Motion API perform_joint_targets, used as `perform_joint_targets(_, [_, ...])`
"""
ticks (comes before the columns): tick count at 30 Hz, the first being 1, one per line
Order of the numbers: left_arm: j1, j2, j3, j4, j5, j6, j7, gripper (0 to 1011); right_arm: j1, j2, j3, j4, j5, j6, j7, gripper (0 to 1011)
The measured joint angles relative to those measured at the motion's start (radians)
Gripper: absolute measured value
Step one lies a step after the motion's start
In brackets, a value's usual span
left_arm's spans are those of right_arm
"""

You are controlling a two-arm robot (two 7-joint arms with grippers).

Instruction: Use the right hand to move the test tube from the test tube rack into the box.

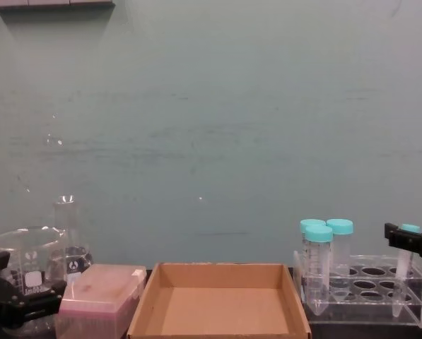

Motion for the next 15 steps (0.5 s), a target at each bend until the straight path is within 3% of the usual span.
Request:
perform_joint_targets(7, [0.000,0.000,0.000,0.000,0.000,0.000,0.000,1000,0.055,-0.046,0.015,0.092,0.018,0.035,0.040,1003])
perform_joint_targets(15, [0.000,0.000,0.000,0.000,0.000,0.000,0.000,1000,0.080,-0.071,0.025,0.138,0.016,0.047,0.067,1003])
